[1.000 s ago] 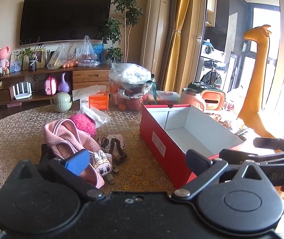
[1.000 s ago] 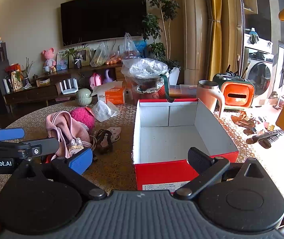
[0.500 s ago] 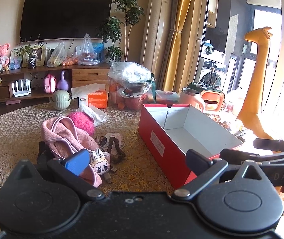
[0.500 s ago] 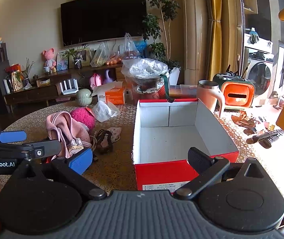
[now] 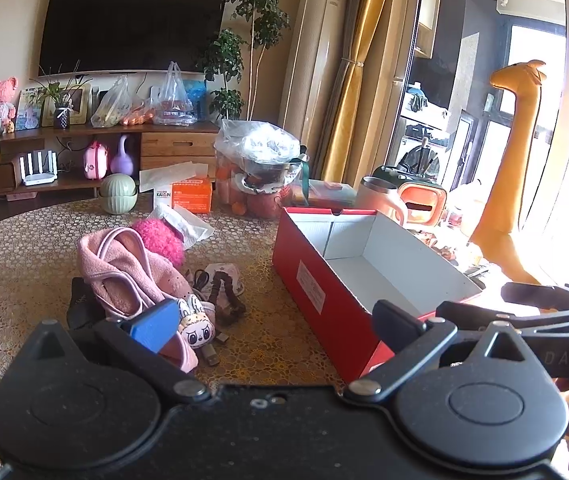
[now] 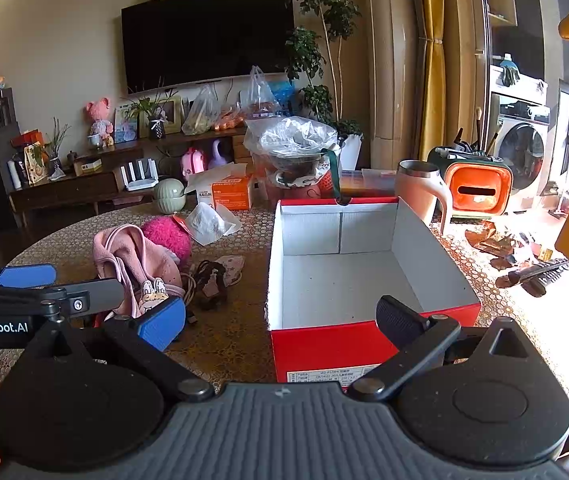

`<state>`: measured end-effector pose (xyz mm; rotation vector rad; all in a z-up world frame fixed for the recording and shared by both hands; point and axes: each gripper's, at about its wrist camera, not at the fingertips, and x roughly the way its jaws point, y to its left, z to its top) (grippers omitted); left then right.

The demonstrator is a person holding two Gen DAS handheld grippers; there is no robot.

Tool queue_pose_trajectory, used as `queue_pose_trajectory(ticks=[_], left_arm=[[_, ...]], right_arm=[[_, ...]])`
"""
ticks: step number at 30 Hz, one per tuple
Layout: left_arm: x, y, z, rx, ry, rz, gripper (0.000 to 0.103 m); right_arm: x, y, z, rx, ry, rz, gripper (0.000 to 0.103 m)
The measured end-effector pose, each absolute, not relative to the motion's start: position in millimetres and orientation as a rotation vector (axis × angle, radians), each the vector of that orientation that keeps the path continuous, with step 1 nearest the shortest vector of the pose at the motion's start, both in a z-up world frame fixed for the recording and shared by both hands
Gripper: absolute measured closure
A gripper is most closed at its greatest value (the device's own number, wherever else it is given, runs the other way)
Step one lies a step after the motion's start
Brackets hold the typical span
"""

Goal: Organize objects

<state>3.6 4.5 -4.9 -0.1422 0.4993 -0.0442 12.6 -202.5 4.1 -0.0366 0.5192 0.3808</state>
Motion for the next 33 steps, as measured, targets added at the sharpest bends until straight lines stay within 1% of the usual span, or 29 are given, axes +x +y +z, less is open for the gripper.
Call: queue_pose_trajectory(ticks=[13, 22, 27, 29, 33], left_arm=[[15.7, 11.5, -12.3, -0.154, 0.521, -0.011, 0.001], [35.5, 25.7, -21.8, -0.118, 0.558, 0.063, 0.002], [51.8, 43.4, -31.9, -0.129, 0.601, 0.118, 0.006], [59.0, 45.2, -37.3, -0.109, 0.617, 0.121, 0.01], [74.4, 37.7, -51.0, -0.035, 0.646, 0.074, 0.014]], right_arm=[[29.4, -208.5, -1.7, -0.049, 0.527, 0.384, 0.0], [64.1, -234.6, -9.1, -0.042, 0.568, 0.323, 0.0], [85.9, -249.9, -10.3, -0.064, 0.586, 0.3, 0.0], [95.3, -255.1, -12.1, -0.085, 0.591, 0.276, 0.0], [111.8, -265.5, -16.9, -0.102, 0.611, 0.24, 0.0]])
